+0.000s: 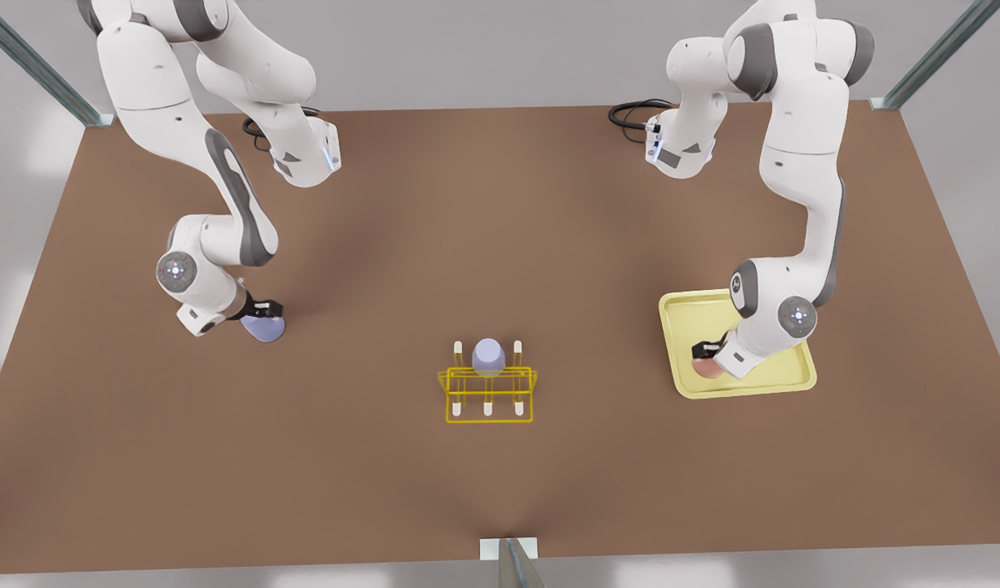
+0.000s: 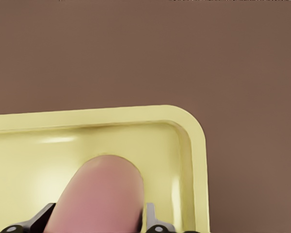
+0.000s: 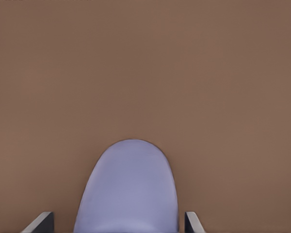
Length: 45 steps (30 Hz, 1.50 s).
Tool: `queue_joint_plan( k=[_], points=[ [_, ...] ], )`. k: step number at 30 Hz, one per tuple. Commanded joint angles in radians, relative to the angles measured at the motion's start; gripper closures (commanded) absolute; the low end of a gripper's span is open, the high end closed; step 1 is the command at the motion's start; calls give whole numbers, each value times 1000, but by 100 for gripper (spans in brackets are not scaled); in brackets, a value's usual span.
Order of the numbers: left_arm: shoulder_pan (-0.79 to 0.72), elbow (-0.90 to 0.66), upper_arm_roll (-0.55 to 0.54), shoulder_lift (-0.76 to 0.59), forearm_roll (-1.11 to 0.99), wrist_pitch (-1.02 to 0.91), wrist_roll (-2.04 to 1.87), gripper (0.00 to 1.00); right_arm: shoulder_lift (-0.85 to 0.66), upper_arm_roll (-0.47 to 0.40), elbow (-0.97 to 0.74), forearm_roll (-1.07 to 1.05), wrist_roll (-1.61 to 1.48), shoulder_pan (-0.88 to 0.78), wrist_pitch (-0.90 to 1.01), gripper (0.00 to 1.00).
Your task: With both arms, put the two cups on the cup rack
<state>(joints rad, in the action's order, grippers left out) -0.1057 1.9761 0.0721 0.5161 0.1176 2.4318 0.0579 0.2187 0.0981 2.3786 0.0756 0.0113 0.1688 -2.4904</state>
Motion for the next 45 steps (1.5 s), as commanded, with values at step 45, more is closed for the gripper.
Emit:
queue_joint_plan(
  k=[45],
  points=[
    [-64,-959,-287,346,119,-530,-661,16,82,18,-64,-39,-56,12,-33,13]
  ],
)
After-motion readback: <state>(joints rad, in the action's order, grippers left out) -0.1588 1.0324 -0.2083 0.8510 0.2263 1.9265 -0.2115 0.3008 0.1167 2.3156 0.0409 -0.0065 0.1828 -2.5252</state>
